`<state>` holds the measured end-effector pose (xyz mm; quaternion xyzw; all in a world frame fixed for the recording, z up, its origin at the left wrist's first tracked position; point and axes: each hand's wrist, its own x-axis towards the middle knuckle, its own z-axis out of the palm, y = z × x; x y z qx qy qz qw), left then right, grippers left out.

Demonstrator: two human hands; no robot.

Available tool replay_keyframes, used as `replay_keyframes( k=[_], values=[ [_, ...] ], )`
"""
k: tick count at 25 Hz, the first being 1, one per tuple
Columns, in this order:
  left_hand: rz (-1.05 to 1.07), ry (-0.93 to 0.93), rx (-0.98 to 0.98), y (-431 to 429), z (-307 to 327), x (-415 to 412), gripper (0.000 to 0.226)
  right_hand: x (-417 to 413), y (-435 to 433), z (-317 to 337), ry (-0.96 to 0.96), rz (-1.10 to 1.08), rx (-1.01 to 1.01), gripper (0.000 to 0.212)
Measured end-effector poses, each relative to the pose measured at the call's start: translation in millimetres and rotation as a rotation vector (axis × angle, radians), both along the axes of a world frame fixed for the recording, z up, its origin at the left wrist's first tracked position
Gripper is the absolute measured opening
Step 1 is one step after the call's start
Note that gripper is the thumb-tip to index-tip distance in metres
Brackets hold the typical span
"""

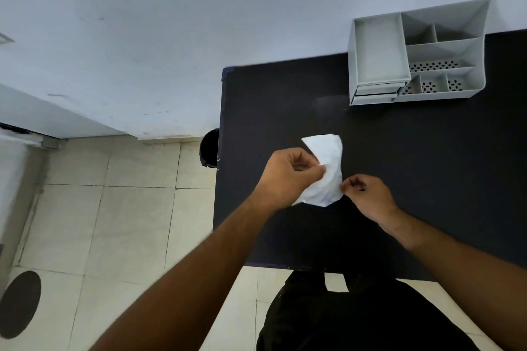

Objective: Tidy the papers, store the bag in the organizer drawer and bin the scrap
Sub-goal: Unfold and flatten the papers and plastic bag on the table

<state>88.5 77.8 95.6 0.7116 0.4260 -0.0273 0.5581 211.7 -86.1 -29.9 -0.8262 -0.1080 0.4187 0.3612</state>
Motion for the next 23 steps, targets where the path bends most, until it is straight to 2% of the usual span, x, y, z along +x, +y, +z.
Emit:
replay_keyframes(
  k=[4, 10, 13, 18, 21, 23],
  values=[
    [0.079, 0.059, -0.025, 12, -4, 1, 0.015, 3, 0, 0, 0.023, -0.107, 0.035, 0.008],
    [0.139, 0.094, 0.000, 18, -8, 1, 0.012, 6, 1, 2, 0.029, -0.110, 0.032, 0.009],
    [0.188, 0.125, 0.023, 23, -18, -3, 0.012, 4, 2, 3, 0.035, -0.087, 0.028, 0.009],
    [0.376, 0.236, 0.202, 52, -40, -31, 0.012, -3, 12, 5, 0.046, -0.038, 0.086, 0.009],
    [0.410, 0.316, 0.217, 58, -56, -54, 0.006, -8, 22, 4, 0.042, 0.010, 0.088, 0.008],
    [0.416, 0.362, 0.211, 59, -65, -62, 0.016, -11, 28, 2, 0.040, 0.037, 0.074, 0.008]
  ],
)
